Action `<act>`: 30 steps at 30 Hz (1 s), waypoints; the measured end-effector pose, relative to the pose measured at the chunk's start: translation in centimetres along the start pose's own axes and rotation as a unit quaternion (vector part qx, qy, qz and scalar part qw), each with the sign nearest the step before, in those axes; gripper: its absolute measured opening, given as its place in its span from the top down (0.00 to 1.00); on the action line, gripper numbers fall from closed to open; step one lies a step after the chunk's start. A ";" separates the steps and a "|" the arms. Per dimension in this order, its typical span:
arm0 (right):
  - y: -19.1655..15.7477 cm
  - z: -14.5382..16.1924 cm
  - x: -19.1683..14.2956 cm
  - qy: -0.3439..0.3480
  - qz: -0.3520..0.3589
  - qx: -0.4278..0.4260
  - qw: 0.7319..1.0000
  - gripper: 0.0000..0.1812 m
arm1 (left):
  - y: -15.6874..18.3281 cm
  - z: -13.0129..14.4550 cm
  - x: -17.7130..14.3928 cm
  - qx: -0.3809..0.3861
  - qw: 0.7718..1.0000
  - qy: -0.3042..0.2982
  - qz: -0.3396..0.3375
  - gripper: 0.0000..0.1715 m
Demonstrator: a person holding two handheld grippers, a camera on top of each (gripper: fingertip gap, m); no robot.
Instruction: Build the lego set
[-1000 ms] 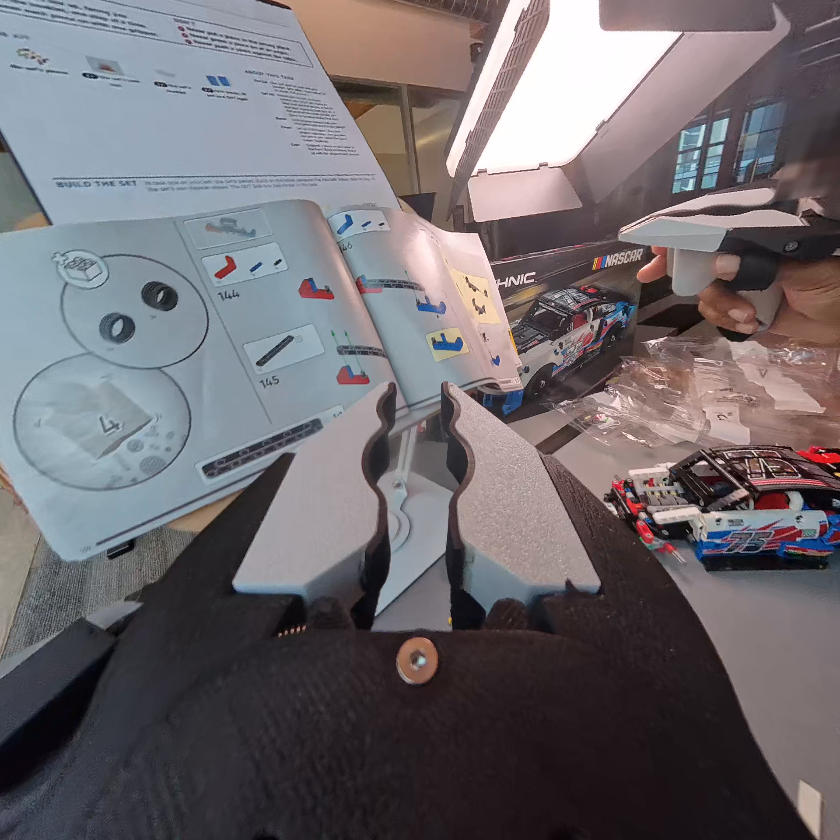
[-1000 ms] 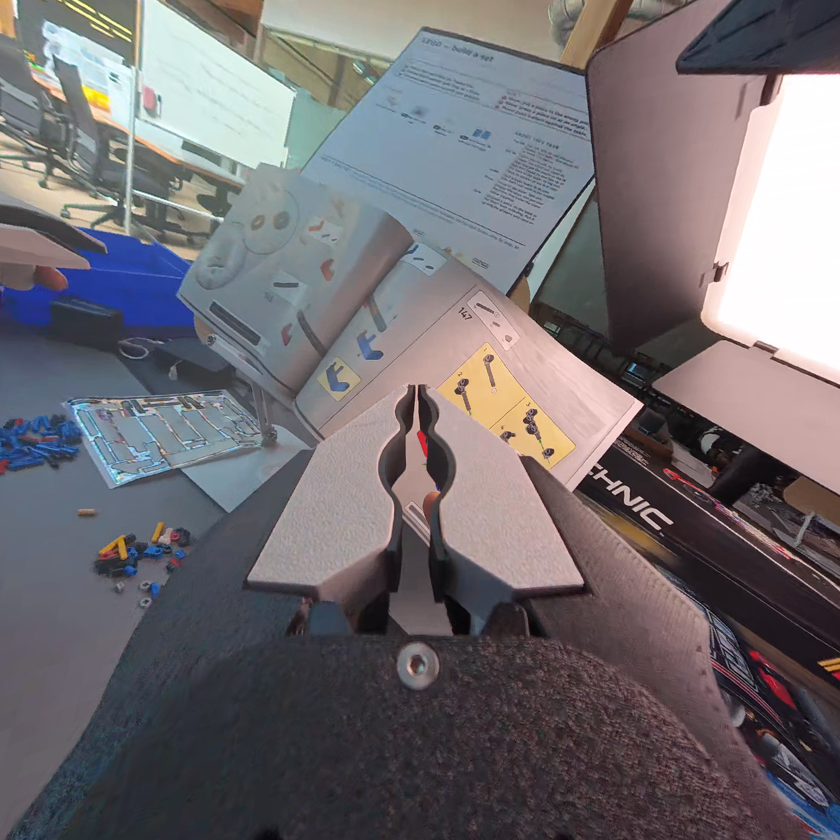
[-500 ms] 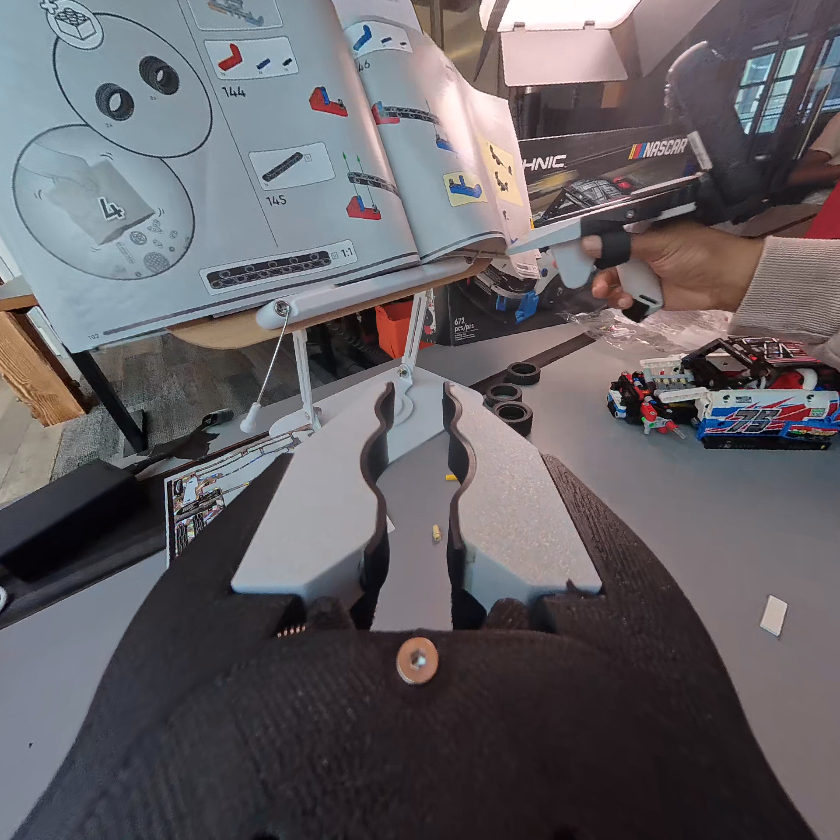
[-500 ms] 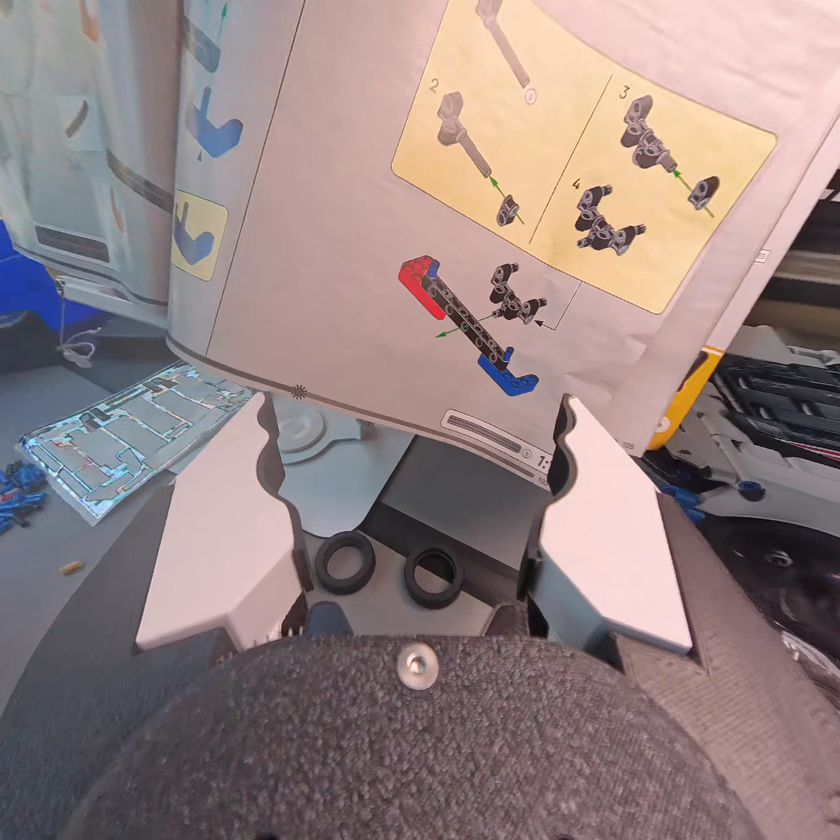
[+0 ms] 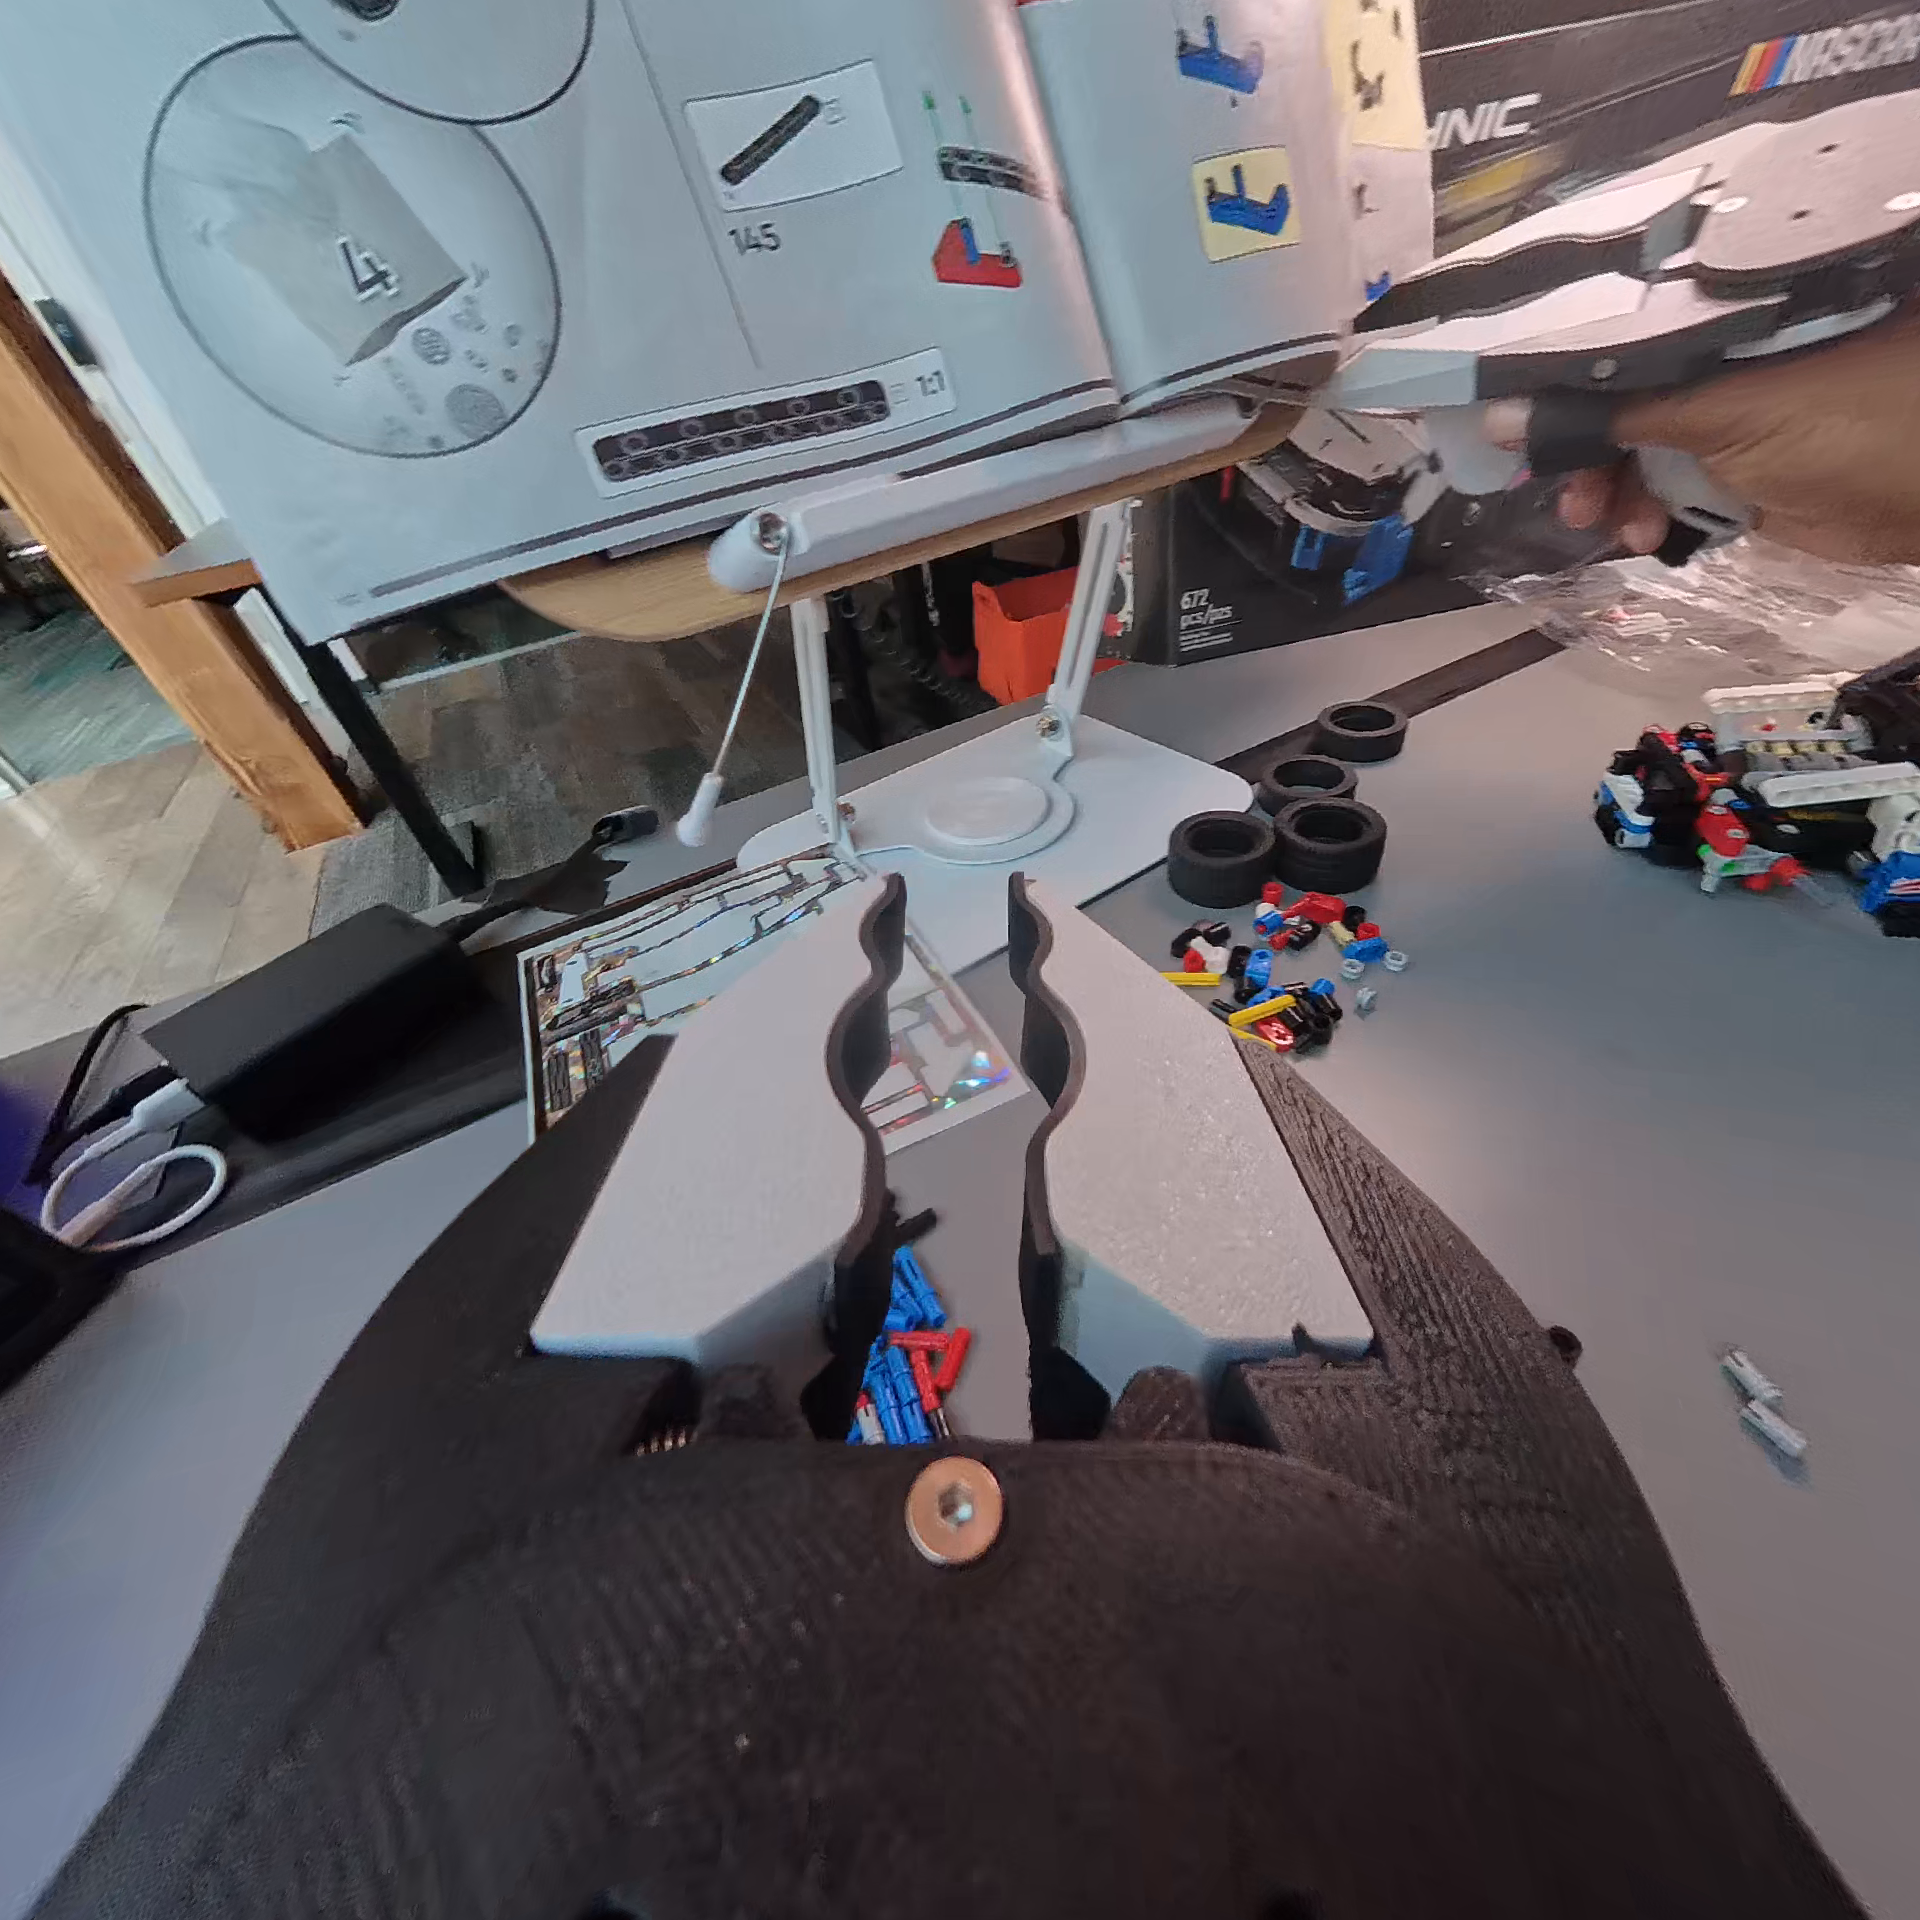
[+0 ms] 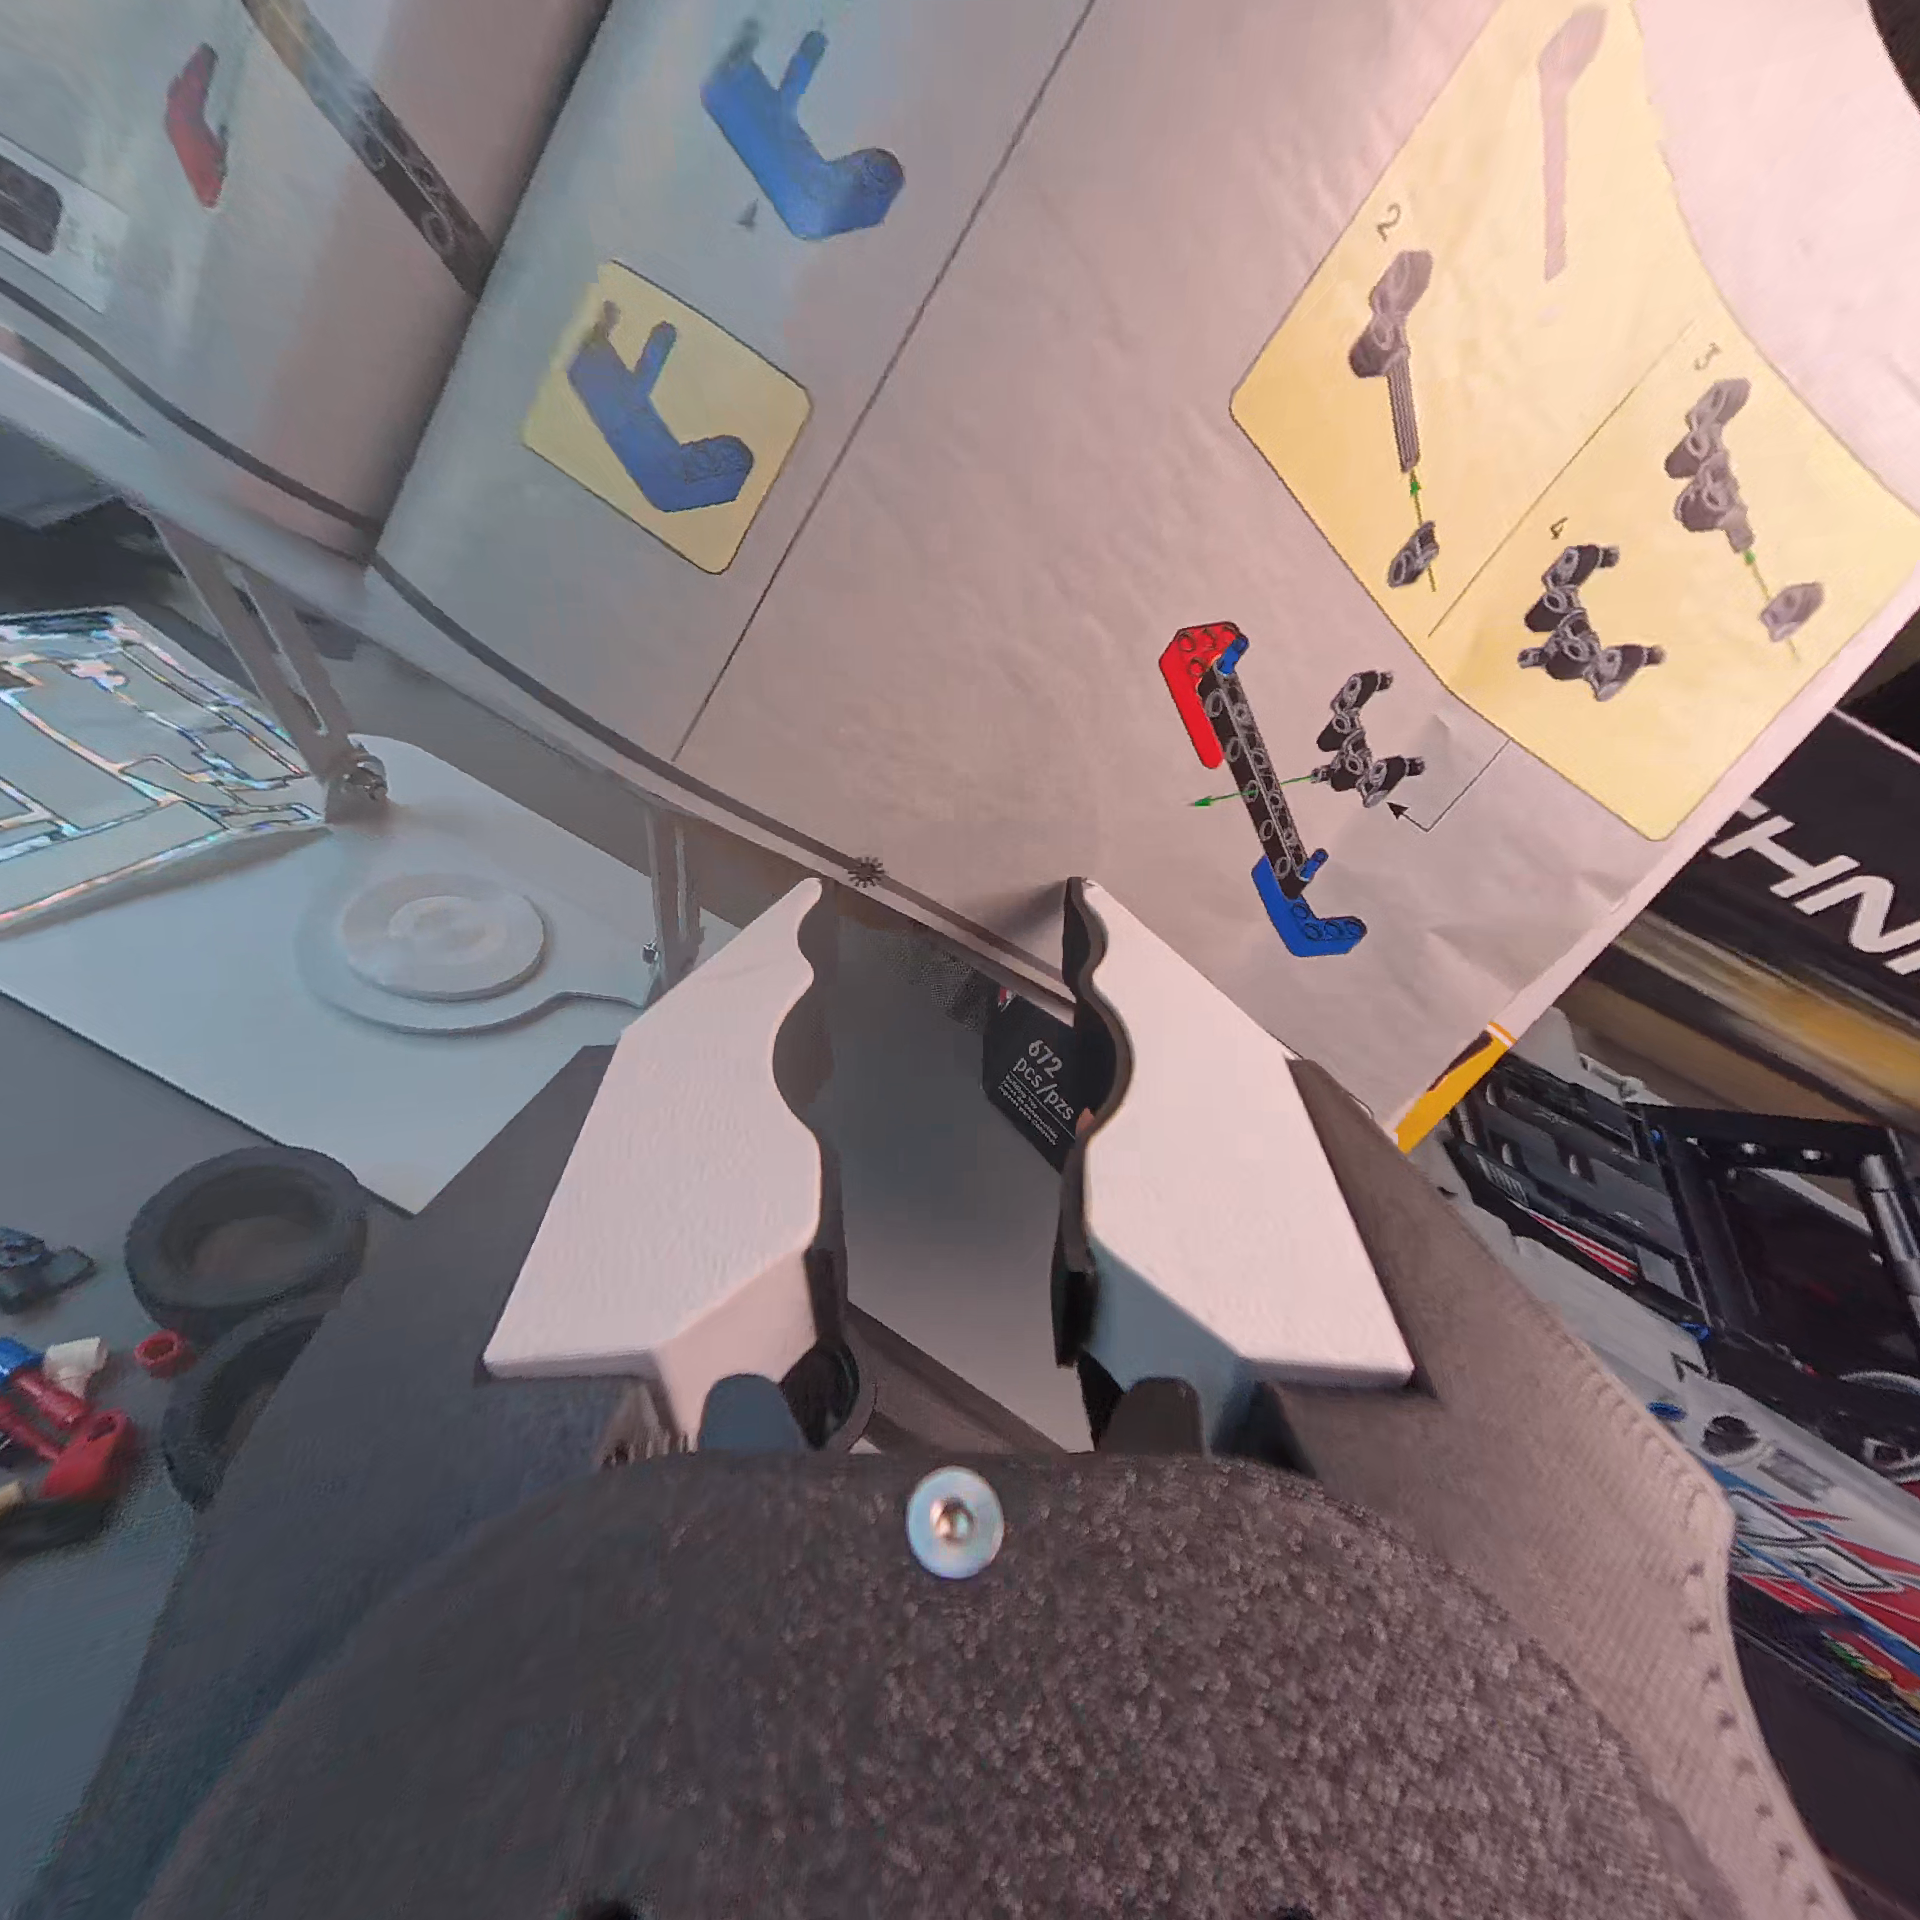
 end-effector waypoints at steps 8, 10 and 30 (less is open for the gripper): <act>2.2 0.0 -3.2 -0.063 0.048 0.025 0.997 0.83 | -5.0 -0.8 -2.9 -0.063 0.994 0.015 -0.087 0.89; 1.8 -0.7 -5.7 -0.053 0.017 0.060 0.997 0.83 | -5.4 -0.4 -2.9 -0.073 0.995 -0.019 -0.065 0.89; -0.3 6.6 -33.0 0.022 -0.106 0.254 0.961 1.00 | 0.1 5.8 -5.1 -0.012 0.963 -0.262 0.066 0.88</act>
Point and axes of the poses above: each gripper's, where its closed fingertips meet, x out along the fingers, z out of its underside, y = z × x across the jaws, the point moved 7 cm from there along -x, back along the fingers, and after that the axes turned 12 degrees about z, right-handed, at the moved point
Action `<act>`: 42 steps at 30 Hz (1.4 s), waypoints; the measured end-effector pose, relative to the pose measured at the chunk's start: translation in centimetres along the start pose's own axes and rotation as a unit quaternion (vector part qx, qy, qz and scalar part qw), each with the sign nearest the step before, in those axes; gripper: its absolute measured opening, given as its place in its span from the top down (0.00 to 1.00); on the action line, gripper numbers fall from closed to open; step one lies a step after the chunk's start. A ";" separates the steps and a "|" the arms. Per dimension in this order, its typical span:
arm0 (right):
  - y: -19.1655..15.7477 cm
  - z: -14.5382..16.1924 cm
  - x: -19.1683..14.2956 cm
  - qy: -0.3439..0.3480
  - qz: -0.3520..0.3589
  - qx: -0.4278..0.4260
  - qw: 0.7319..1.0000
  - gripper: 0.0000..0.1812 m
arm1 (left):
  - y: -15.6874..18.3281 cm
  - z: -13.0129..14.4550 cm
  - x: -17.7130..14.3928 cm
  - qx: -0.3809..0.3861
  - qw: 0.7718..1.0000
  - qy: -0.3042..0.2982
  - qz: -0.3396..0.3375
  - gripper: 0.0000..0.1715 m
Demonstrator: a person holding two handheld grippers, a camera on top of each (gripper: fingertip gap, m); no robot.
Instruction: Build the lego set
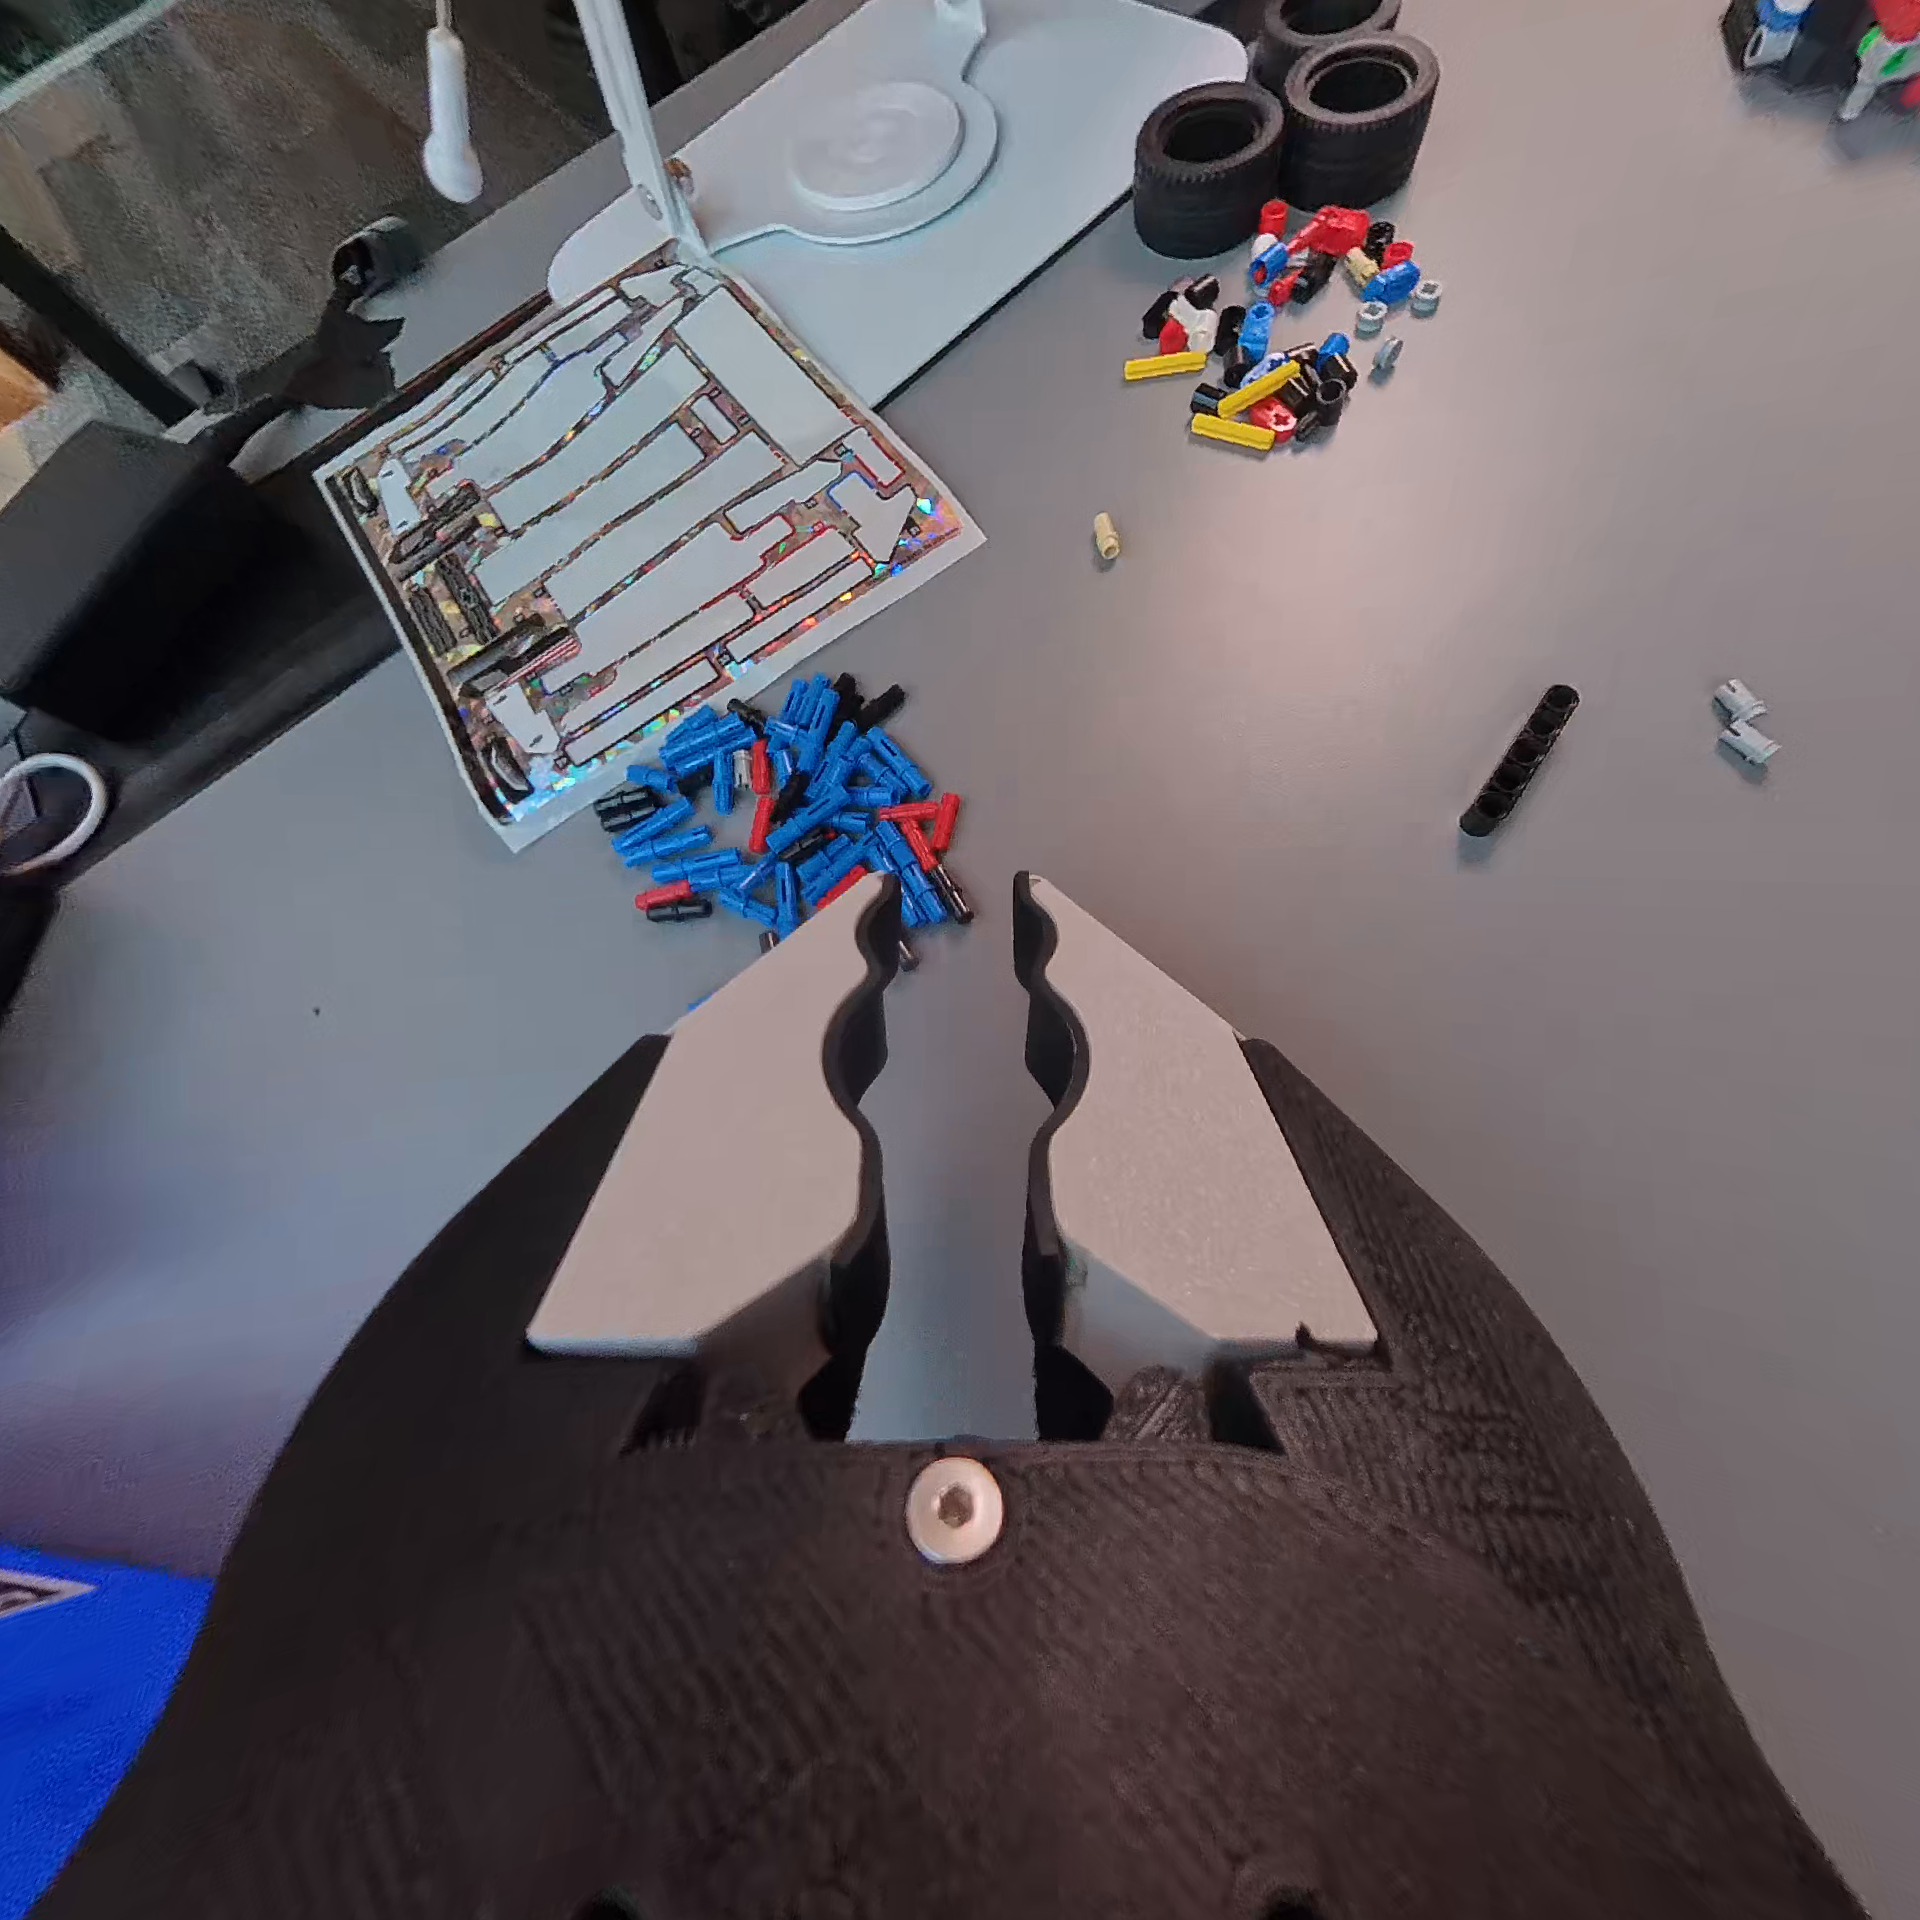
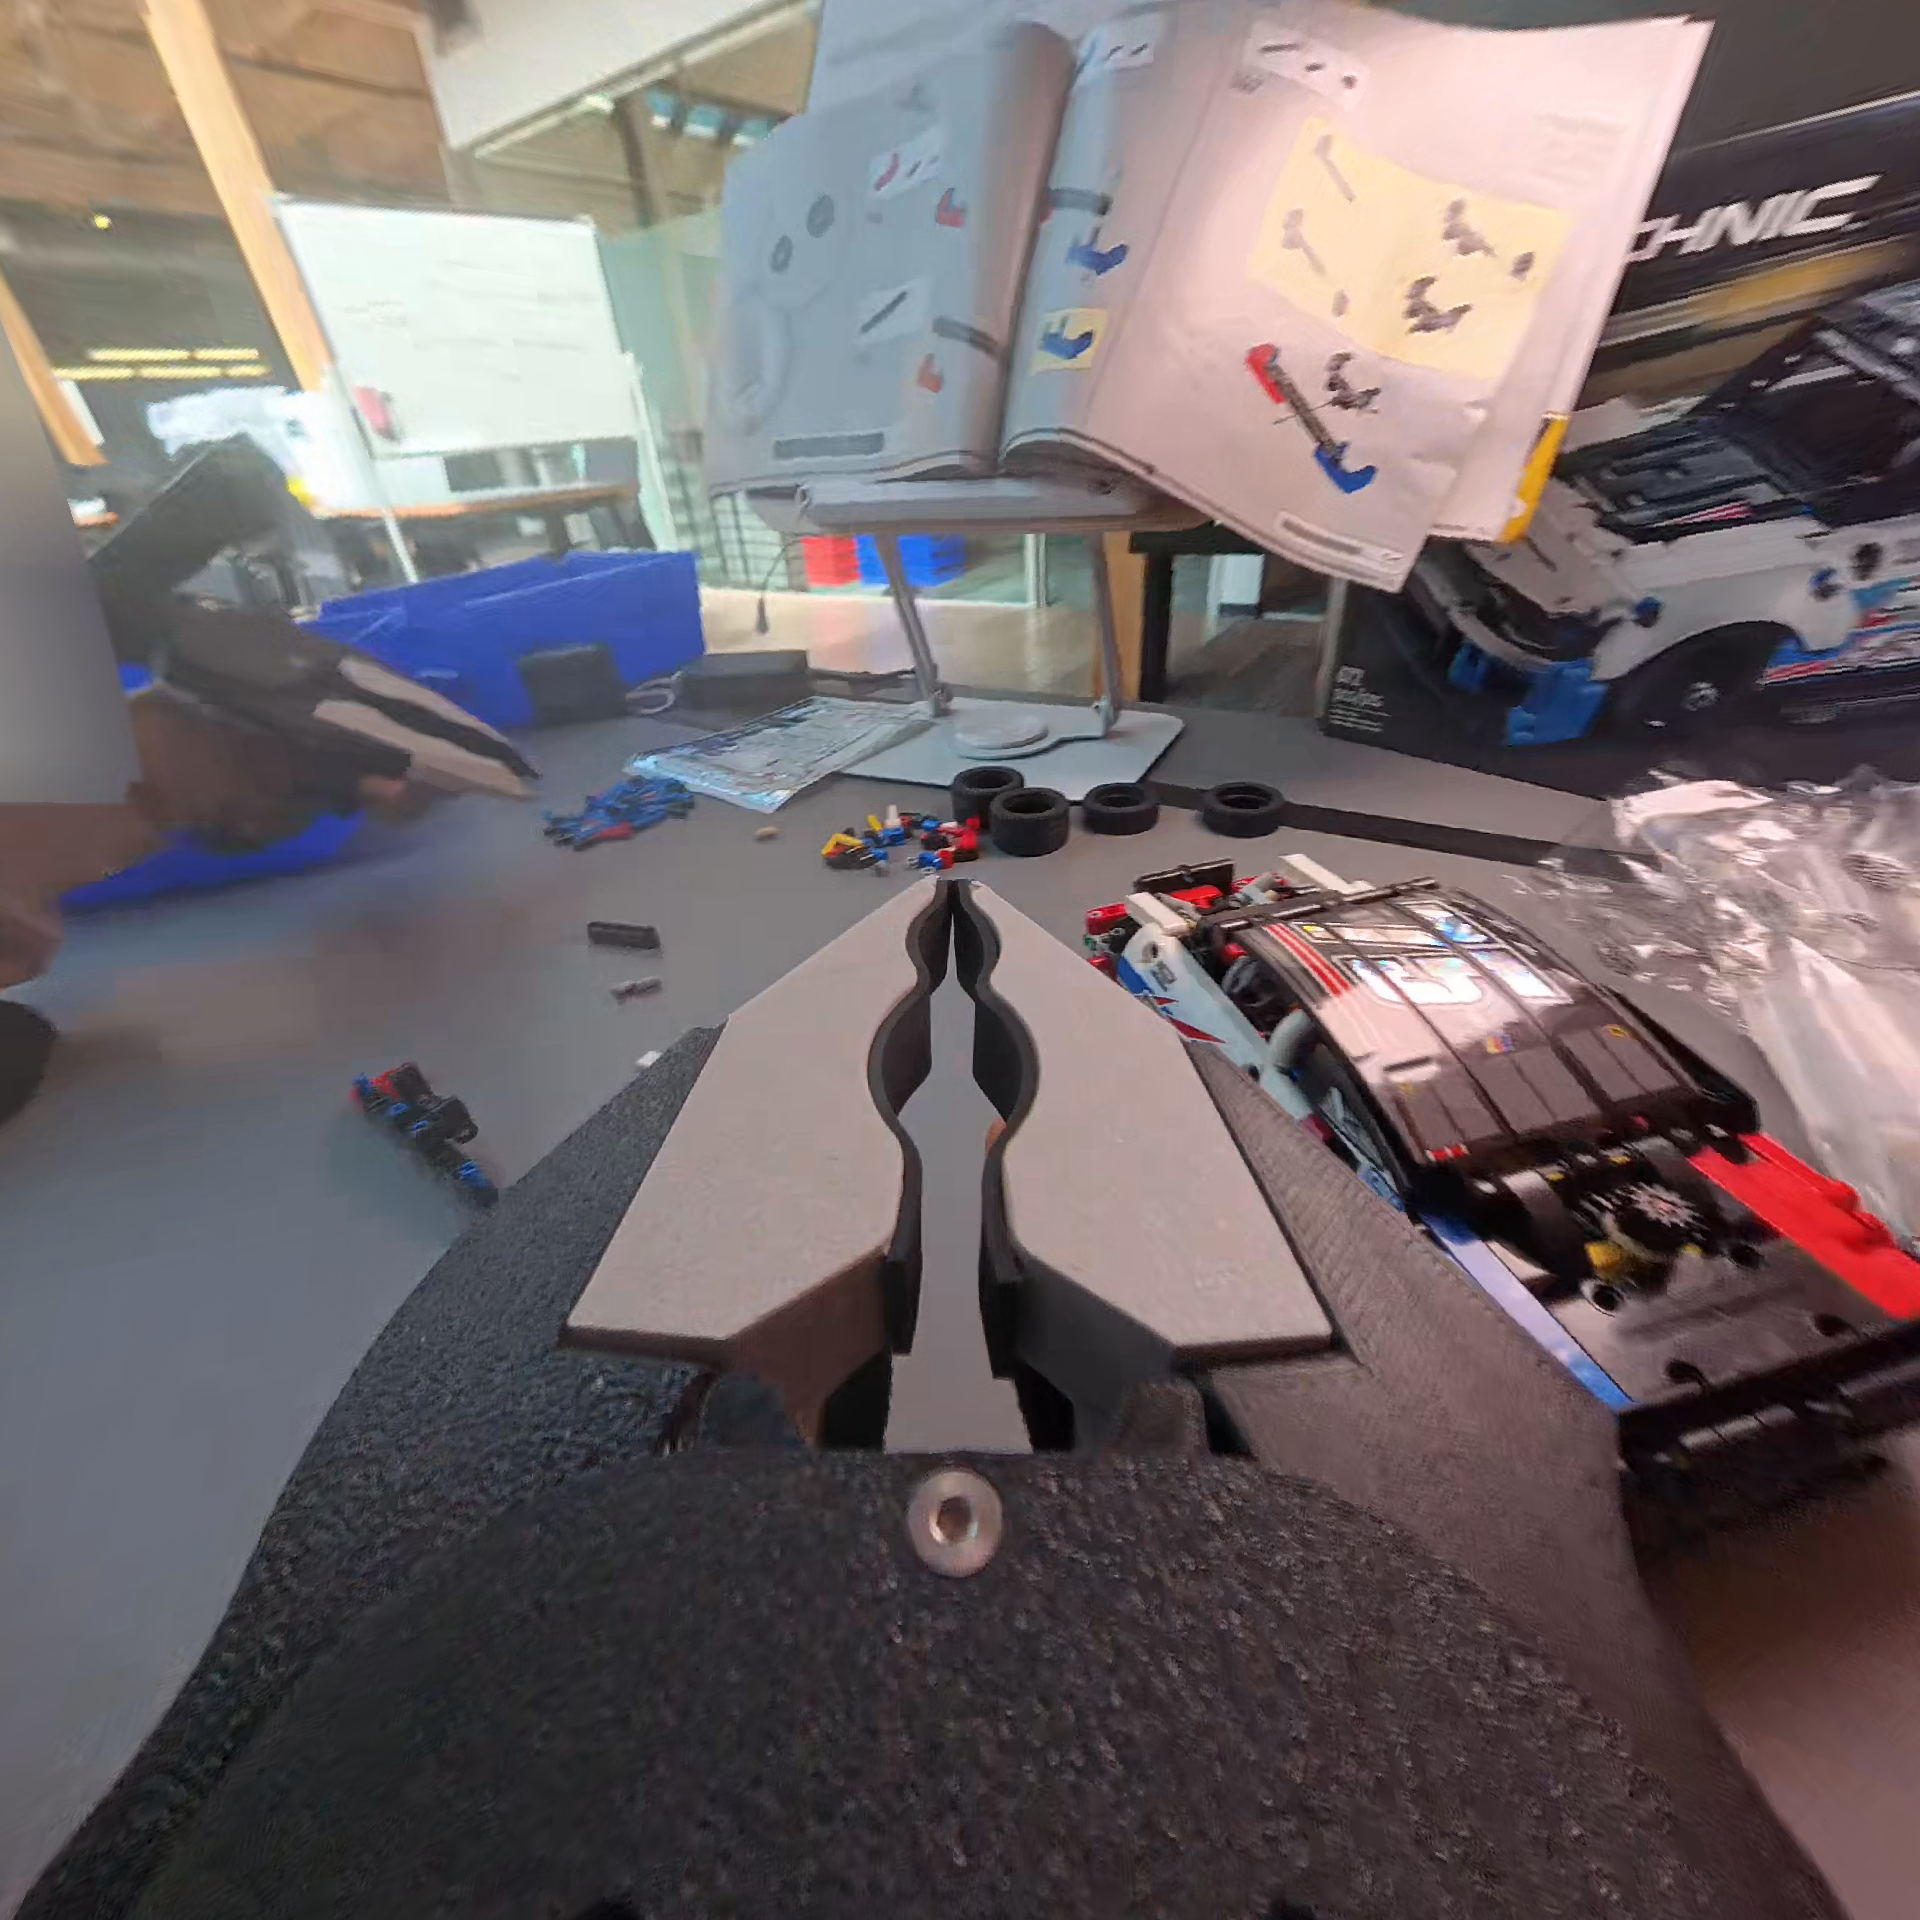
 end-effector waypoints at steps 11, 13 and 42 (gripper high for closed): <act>-1.3 1.8 1.3 -0.011 0.023 -0.120 0.992 0.74 | 0.9 1.9 -1.0 -0.062 0.993 0.085 -0.054 0.84; -1.8 2.0 1.2 -0.012 0.017 -0.138 0.990 0.74 | 0.8 1.9 -0.8 -0.067 0.993 0.082 -0.054 0.83; -2.3 3.3 1.4 -0.058 -0.011 -0.151 0.987 0.83 | -1.2 2.6 1.9 -0.089 0.996 -0.013 -0.020 0.92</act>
Point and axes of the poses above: each gripper's, where its closed fingertips meet, x out along the fingers, z out of its underside, y = z × x across the jaws, the point moved 7 cm from there along -x, back along the fingers, and after that the axes turned 12 degrees about z, right-handed, at the moved point
